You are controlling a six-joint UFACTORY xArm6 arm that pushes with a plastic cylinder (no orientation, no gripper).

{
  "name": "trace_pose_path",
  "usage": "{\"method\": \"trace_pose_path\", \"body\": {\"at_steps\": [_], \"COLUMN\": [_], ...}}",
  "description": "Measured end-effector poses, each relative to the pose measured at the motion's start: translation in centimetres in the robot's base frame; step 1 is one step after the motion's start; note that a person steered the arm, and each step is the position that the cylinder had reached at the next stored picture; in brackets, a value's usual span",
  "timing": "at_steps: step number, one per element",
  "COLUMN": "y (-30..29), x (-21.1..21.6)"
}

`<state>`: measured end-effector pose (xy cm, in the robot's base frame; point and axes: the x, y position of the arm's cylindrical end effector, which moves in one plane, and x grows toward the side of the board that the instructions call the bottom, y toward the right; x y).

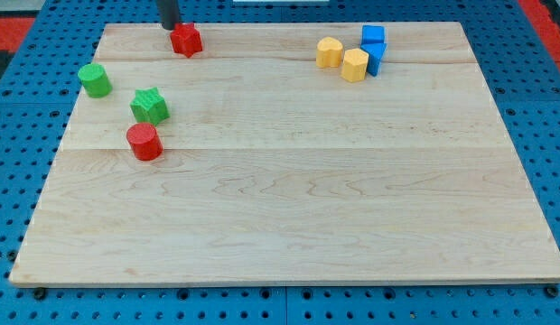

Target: Move the red star into the green star

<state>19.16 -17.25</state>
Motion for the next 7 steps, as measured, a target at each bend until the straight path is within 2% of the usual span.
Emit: {"method": "trace_pose_path", "body": {"at_steps": [1,2,3,4,5,6,7], "y": [0.0,0.0,0.1,4.1,4.0,4.7,2.2], "x": [0.3,3.2,4.2,0.7,8.5,8.1,10.1]}}
